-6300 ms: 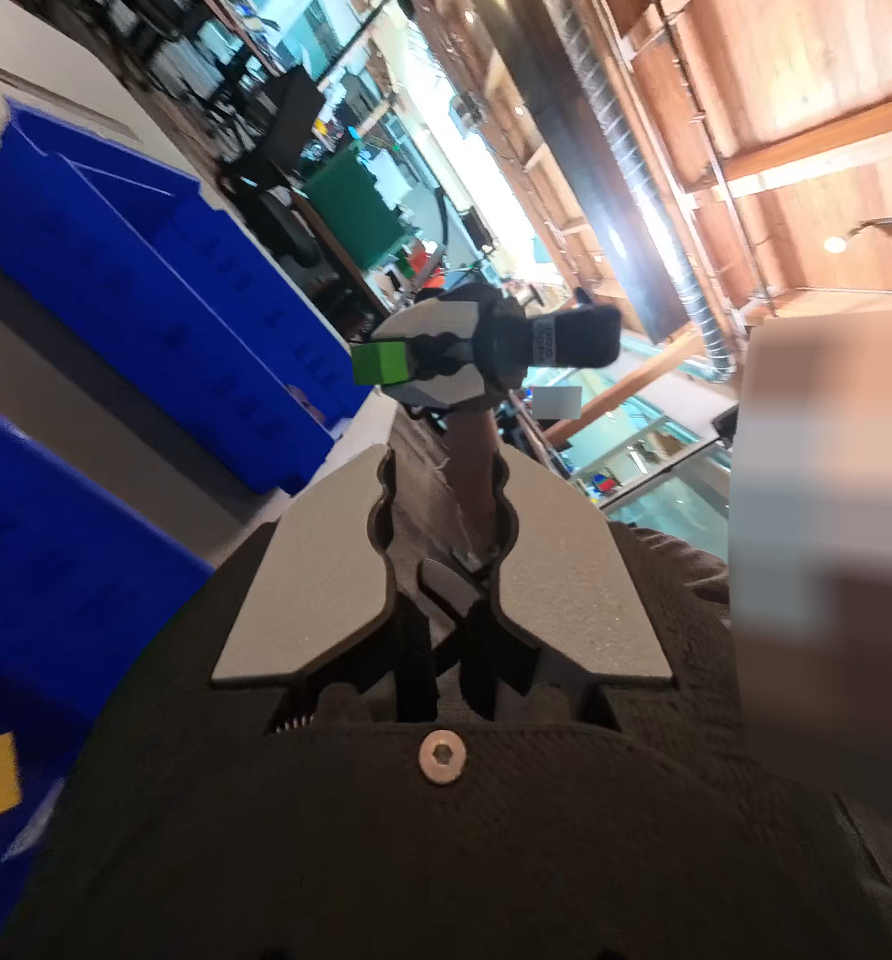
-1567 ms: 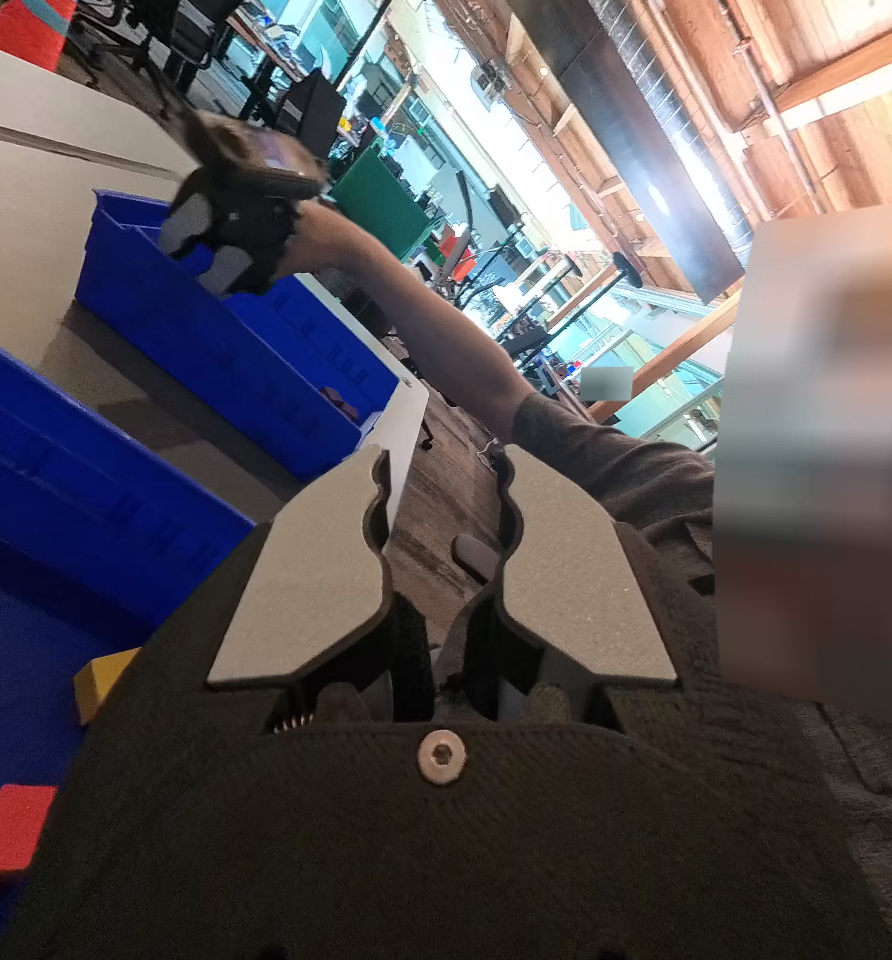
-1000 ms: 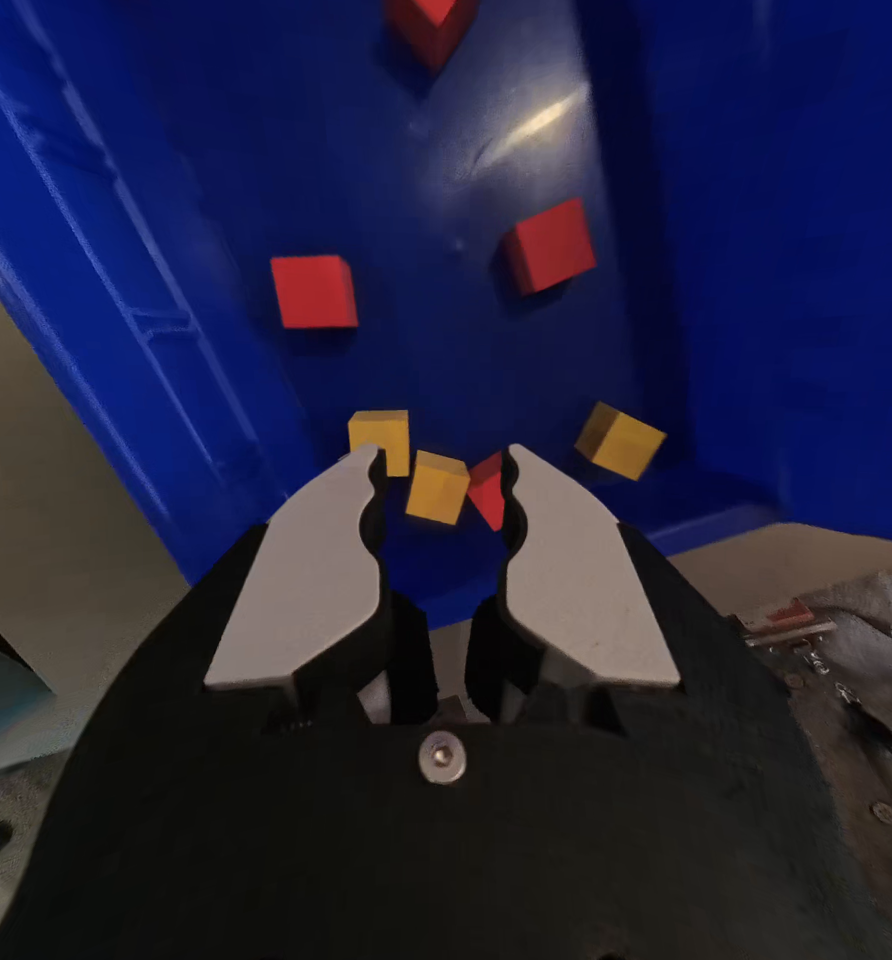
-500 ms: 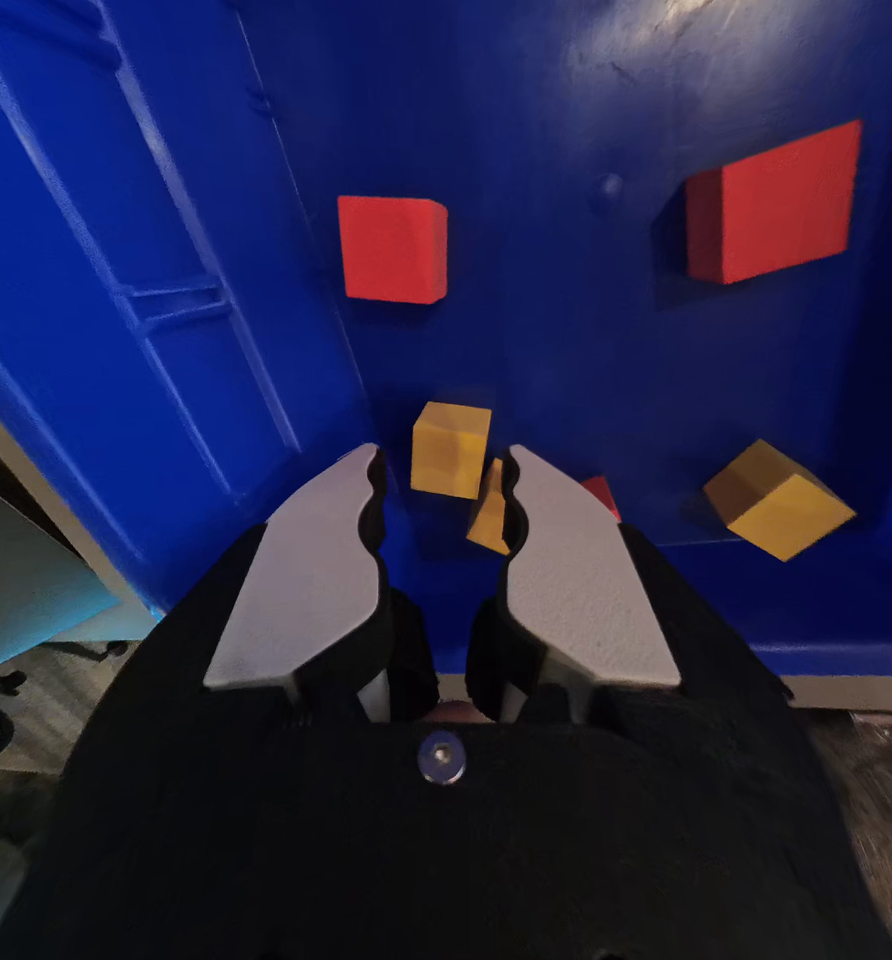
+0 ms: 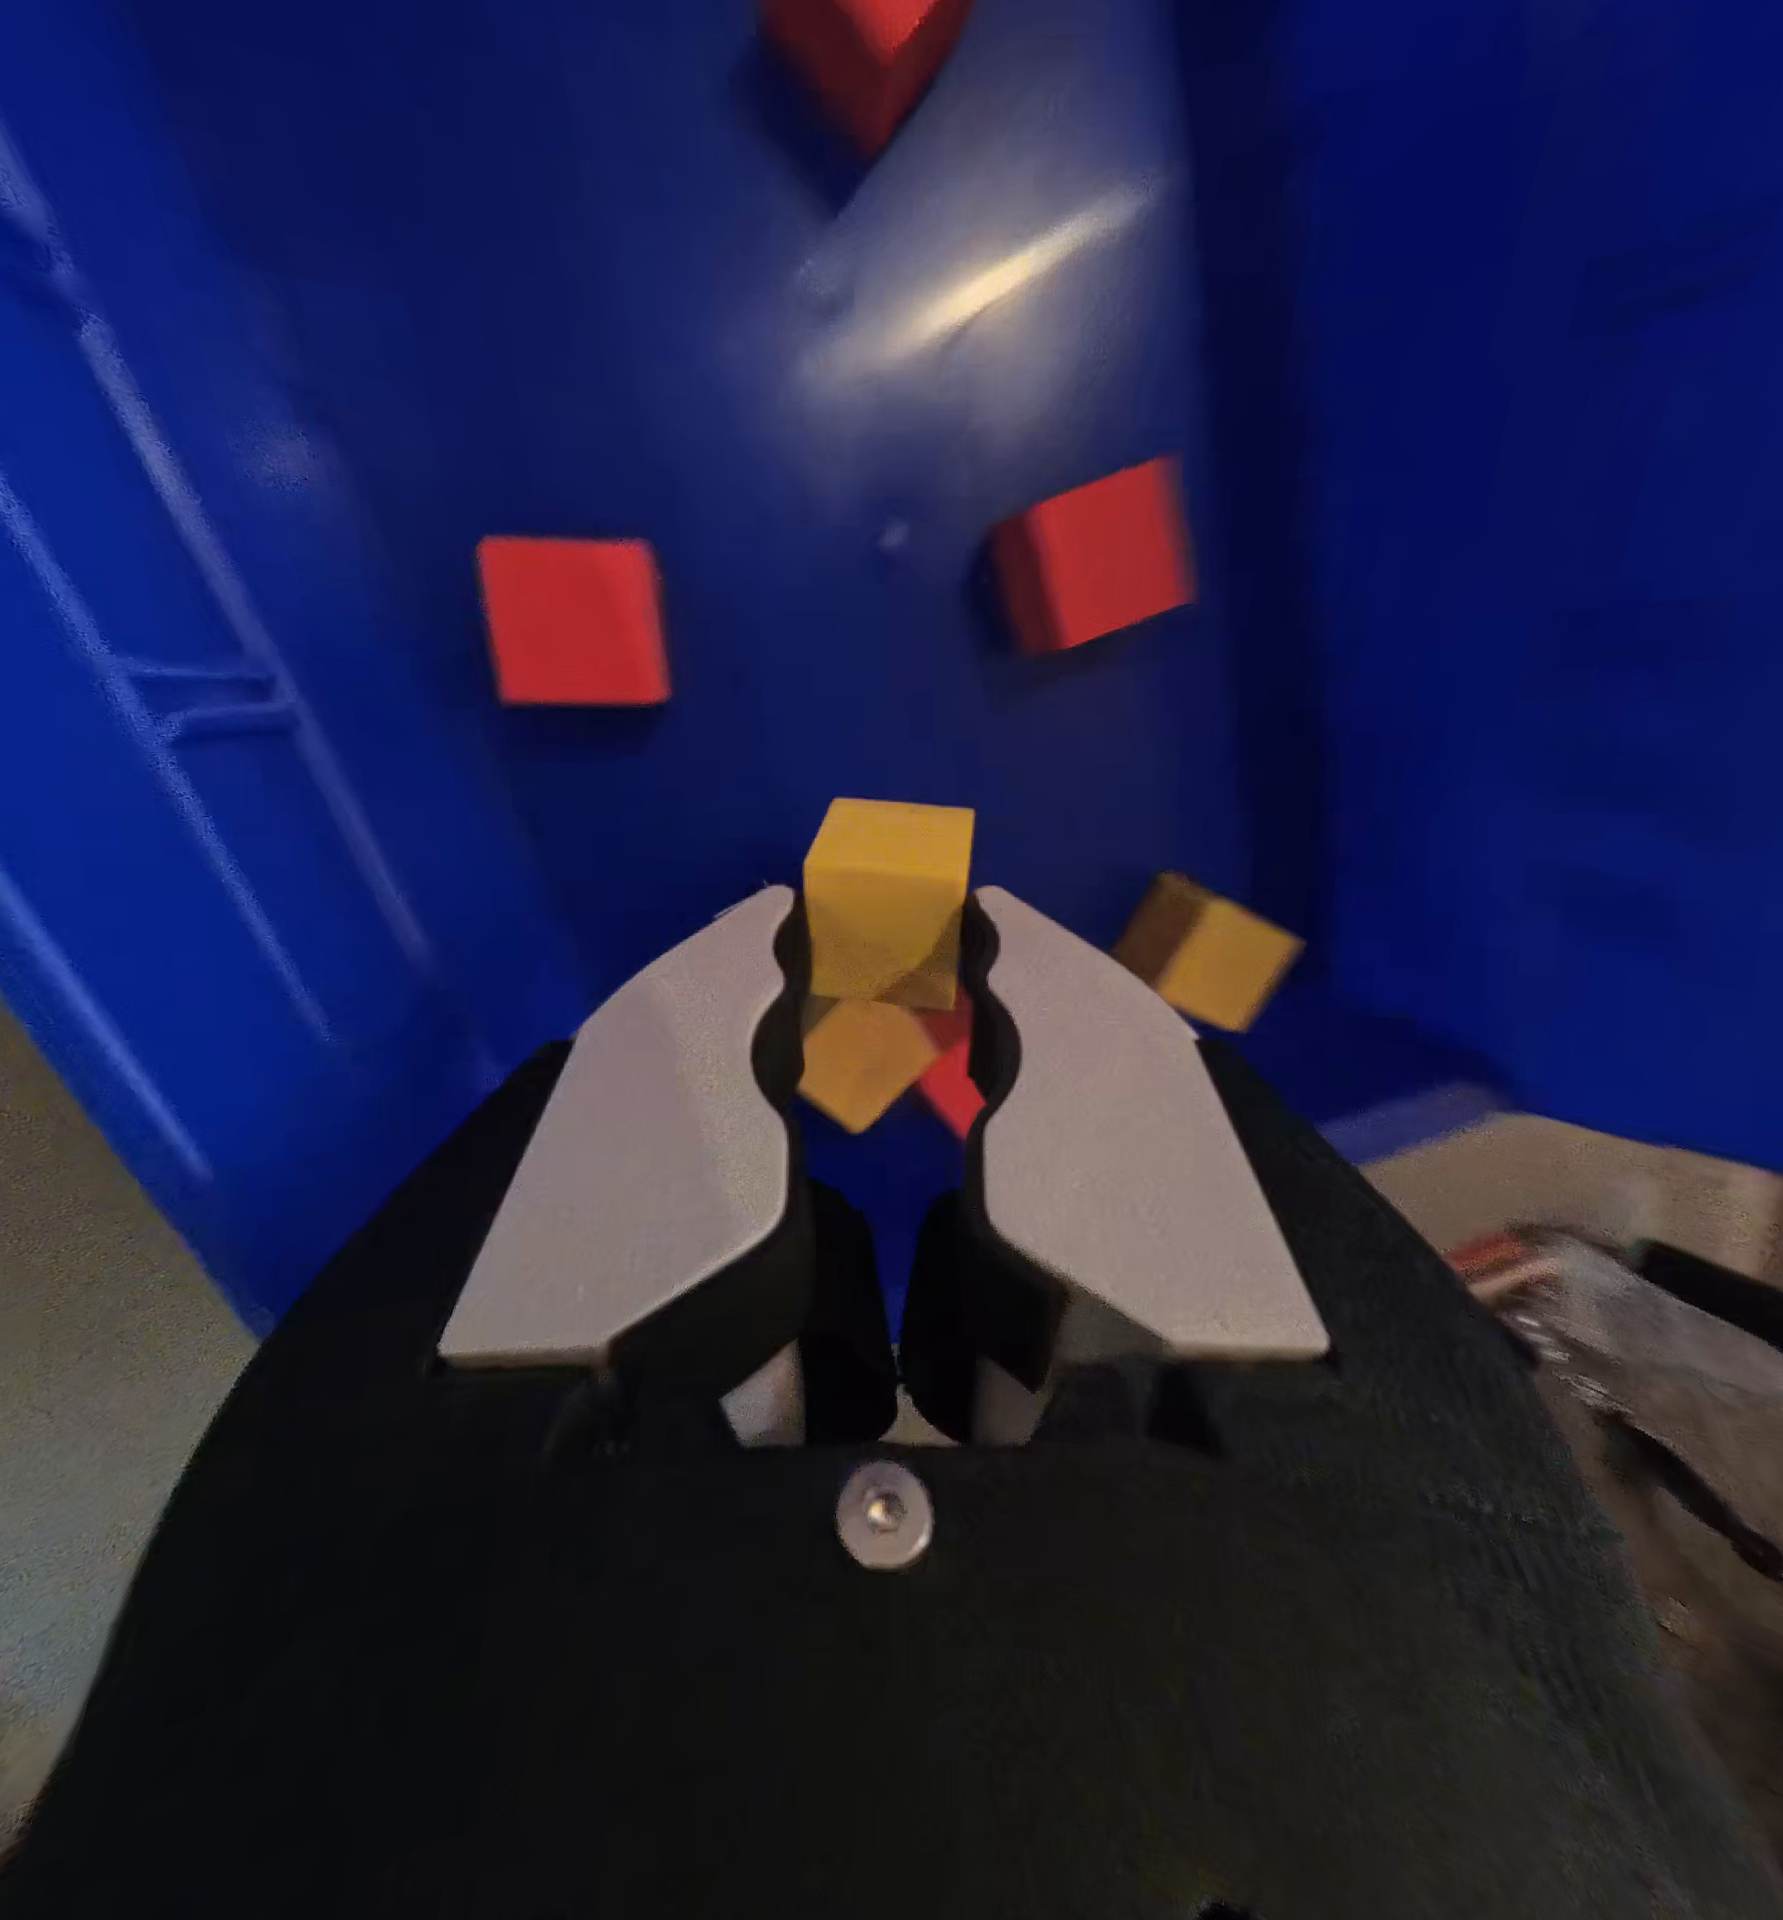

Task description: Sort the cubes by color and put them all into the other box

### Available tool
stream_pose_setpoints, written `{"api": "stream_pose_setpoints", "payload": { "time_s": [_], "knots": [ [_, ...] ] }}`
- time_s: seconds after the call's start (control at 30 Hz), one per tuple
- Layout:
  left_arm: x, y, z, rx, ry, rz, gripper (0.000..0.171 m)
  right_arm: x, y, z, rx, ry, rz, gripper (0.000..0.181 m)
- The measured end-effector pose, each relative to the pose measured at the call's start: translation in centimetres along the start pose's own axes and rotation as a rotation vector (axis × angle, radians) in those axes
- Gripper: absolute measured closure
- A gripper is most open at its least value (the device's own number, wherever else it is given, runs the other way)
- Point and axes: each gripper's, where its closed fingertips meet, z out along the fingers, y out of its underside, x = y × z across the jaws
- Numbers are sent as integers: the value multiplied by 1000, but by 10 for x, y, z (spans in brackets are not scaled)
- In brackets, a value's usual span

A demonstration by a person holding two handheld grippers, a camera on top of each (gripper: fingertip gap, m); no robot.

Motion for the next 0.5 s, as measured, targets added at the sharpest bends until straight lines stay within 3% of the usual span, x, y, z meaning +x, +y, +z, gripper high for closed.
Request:
{"api": "stream_pose_setpoints", "payload": {
  "time_s": [0.13,0.2,0.27,0.37,0.5],
  "knots": [
    [75,-23,-45,252,566,31,143,-11,-58,-2,259,48,-3,162],
    [114,-21,-76,303,884,57,143,-19,-95,-4,405,78,0,157],
    [141,-15,-99,316,1112,77,144,-34,-129,-1,505,57,-17,154],
    [168,-3,-115,279,1298,112,143,-45,-166,8,550,95,-79,147],
    [188,10,-120,230,1381,154,141,-55,-203,10,629,89,-119,146]
  ]
}}
